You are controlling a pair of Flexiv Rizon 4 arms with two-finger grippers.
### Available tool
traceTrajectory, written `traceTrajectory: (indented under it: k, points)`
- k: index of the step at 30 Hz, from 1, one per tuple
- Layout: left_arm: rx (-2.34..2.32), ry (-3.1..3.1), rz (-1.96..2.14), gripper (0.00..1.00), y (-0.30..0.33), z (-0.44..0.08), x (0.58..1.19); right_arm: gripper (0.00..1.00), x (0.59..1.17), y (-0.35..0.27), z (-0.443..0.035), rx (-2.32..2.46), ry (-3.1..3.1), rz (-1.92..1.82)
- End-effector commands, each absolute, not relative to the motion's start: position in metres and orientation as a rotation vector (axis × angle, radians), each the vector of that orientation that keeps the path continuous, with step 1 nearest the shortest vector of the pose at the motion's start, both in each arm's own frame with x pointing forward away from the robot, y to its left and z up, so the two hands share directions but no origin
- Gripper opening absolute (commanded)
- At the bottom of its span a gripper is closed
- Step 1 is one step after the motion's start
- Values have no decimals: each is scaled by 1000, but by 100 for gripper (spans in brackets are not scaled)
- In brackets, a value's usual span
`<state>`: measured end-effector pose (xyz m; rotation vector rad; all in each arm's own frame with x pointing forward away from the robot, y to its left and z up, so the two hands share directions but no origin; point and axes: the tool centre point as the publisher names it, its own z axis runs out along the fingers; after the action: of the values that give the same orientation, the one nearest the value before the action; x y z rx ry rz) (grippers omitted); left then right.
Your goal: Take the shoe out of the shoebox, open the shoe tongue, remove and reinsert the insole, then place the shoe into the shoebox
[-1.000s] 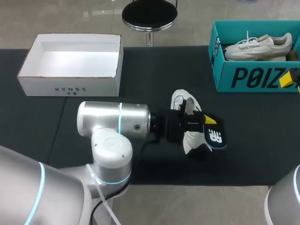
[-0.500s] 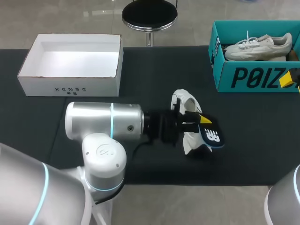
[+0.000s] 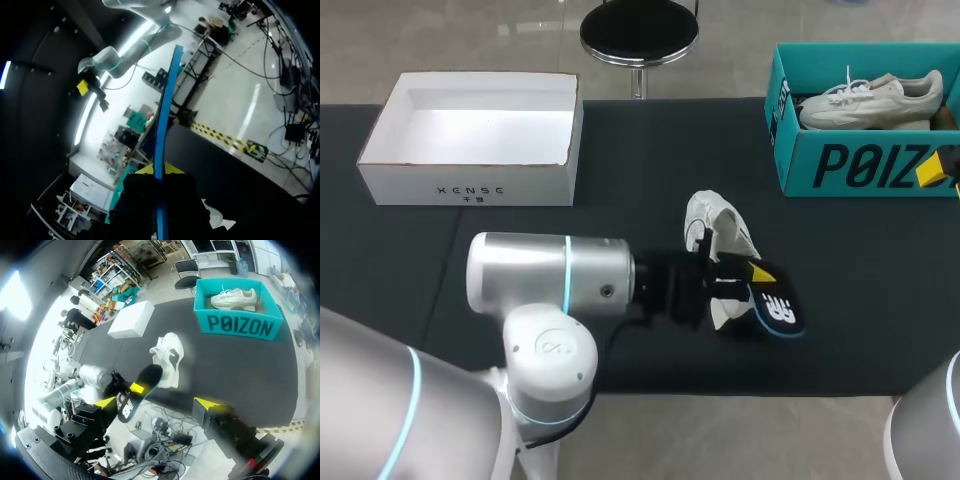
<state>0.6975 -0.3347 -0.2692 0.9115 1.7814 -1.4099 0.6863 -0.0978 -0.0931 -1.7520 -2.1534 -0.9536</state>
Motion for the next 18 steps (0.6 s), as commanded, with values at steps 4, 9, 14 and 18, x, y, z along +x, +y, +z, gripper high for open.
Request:
traceTrajectory:
  k: [4,9,14,18]
  points:
    - [897,1766,-1376,0,-348,-282,717,100,688,-98,-93,-1752,-2154,-948]
    - [844,1782,-1405,0,-345,-287,723,100,688,-98,-93,-1752,-2154,-948]
    - [847,1797,-1400,0,-340,-291,725,100,688,-98,-93,-1752,-2154,-948]
    - [853,1815,-1390,0,-336,-296,725,100,688,-98,-93,-1752,-2154,-948]
